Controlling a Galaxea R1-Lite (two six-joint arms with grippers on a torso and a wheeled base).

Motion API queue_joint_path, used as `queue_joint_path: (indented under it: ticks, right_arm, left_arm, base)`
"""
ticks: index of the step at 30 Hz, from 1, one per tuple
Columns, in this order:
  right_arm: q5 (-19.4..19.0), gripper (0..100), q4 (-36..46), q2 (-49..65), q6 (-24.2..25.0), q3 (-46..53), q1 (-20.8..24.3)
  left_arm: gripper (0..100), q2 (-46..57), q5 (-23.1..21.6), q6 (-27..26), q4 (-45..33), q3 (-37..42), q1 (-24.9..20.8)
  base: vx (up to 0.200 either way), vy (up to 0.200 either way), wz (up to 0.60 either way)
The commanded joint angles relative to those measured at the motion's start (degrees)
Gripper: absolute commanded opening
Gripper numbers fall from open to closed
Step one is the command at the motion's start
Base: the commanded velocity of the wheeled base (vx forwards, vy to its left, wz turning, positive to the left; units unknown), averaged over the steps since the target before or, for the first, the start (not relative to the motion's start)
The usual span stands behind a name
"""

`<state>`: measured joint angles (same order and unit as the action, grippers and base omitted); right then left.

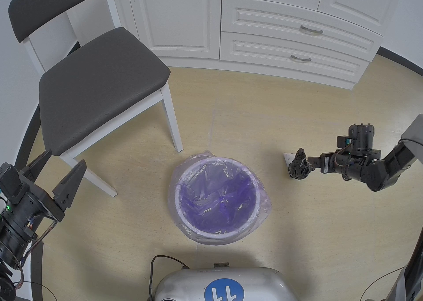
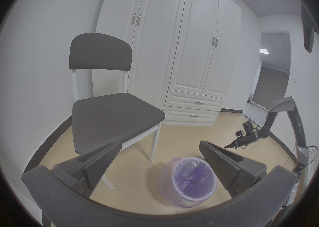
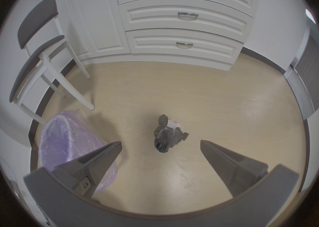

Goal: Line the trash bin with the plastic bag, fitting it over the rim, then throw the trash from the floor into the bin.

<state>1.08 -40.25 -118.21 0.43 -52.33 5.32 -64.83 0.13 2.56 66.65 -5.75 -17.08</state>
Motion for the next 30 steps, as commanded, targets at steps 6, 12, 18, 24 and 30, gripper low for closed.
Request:
queue_joint_path:
  ticks: [6, 12, 18, 24, 30]
  right_arm:
    - [1.6, 100, -14.4, -20.7, 3.1, -8.7, 0.4]
    - [5.0, 100, -17.1, -25.8, 3.2, -13.8, 0.8]
    - [5.8, 100, -18.2, -29.2, 6.5, -19.2, 1.4]
    - [8.1, 100, -18.4, -33.6, 7.9, -24.7, 1.4]
    - [9.6, 100, -18.5, -34.9, 8.1, -27.4, 1.5]
  left_arm:
    - [100, -0.2, 0.0, -0.1, -0.2, -0.6, 0.4]
    - [100, -0.1, 0.0, -0.1, -0.1, -0.7, 0.4]
    - [100, -0.4, 0.0, -0.1, -0.3, -0.6, 0.4]
    - [100, -0.6, 0.0, -0.1, -0.2, -0.6, 0.4]
    - [100, -0.6, 0.0, -0.1, -0.2, -0.5, 0.4]
  base:
    - [0.0, 0.0, 0.0]
    - [0.0, 0.0, 0.0]
    - [0.0, 0.0, 0.0]
    - [0.0, 0.0, 0.0]
    - [0.0, 0.0, 0.0]
